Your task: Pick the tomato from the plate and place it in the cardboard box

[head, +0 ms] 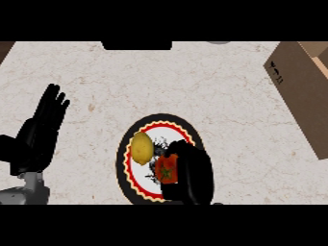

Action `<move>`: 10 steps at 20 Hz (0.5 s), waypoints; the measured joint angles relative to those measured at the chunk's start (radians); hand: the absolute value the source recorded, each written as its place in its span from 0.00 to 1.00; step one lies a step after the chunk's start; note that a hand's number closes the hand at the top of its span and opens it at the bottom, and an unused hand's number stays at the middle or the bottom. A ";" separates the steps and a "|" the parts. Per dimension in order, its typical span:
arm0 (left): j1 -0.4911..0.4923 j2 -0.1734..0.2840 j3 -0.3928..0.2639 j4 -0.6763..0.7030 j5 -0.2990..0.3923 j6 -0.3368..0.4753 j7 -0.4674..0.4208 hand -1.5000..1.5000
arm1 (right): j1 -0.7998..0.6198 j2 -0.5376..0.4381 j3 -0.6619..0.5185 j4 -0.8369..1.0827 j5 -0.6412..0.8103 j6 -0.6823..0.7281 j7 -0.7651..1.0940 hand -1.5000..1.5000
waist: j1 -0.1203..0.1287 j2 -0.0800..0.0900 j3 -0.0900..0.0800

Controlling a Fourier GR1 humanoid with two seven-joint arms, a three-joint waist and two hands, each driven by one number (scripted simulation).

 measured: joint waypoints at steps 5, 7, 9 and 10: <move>-0.034 0.000 0.002 0.011 0.005 -0.002 0.015 0.50 | -0.168 -0.086 -0.050 0.046 -0.100 0.249 -0.111 1.00 | 0.011 0.004 0.000; -0.033 0.002 0.008 0.009 0.007 -0.004 0.017 0.50 | -0.235 -0.113 -0.085 0.039 -0.133 0.336 -0.151 1.00 | 0.009 0.003 0.000; -0.020 -0.005 0.006 0.006 0.002 -0.003 0.007 0.50 | -0.278 -0.126 -0.103 0.018 -0.144 0.408 -0.176 1.00 | 0.006 0.002 0.000; -0.017 -0.008 0.004 0.005 -0.002 0.000 0.006 0.50 | -0.294 -0.127 -0.098 -0.007 -0.136 0.444 -0.171 1.00 | 0.004 0.001 0.000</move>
